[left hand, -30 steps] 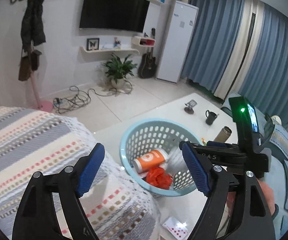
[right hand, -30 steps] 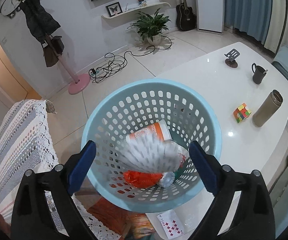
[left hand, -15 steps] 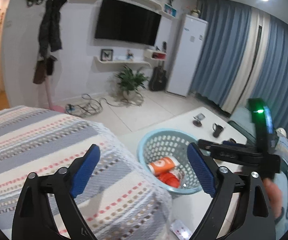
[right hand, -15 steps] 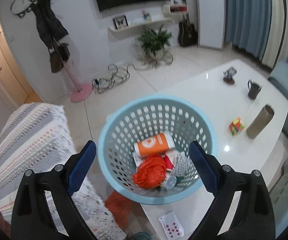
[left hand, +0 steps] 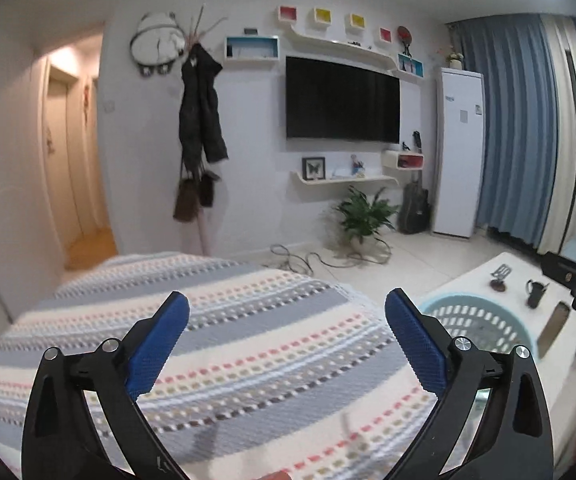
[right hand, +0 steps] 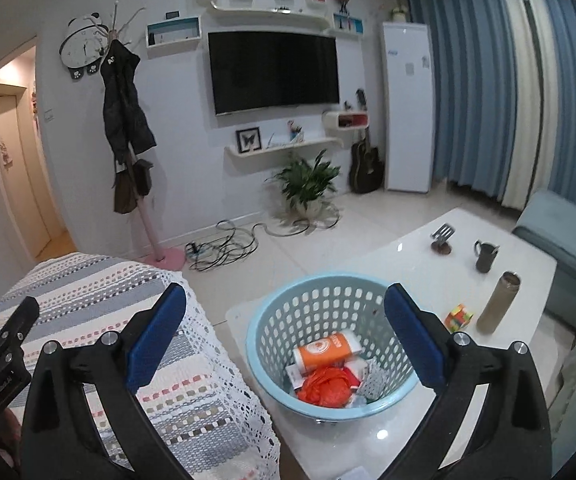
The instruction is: Collect trash
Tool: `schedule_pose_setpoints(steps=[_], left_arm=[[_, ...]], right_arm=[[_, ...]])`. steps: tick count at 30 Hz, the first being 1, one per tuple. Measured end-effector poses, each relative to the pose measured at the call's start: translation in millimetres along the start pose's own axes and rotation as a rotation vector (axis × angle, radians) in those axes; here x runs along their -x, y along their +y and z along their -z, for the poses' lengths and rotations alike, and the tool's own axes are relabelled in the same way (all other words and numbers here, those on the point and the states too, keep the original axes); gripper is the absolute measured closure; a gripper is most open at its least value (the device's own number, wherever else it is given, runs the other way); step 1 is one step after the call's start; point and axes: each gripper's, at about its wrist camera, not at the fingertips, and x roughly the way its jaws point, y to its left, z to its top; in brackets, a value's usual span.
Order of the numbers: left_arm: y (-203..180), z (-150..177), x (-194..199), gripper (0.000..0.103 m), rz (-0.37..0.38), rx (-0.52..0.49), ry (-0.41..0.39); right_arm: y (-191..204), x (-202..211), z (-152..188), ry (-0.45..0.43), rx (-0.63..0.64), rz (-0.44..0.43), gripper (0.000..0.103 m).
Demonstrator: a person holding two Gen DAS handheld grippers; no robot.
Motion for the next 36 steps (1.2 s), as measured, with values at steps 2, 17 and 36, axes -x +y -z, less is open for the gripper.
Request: schedule_pose_setpoints(steps=[2, 17, 36], left_arm=[[3, 2, 0, 0.008, 0.025, 0.025, 0.005], [10, 10, -8, 0.008, 0.060, 0.090, 0.075], [11, 12, -9, 0.008, 0.066, 0.103, 0.087]], right_arm=[[3, 1, 2, -0.013, 0.005, 0.017, 0.008], [20, 4, 9, -0.035, 0.037, 0.054, 0.008], [20, 2, 14, -0.017, 0.038, 0.047, 0.008]])
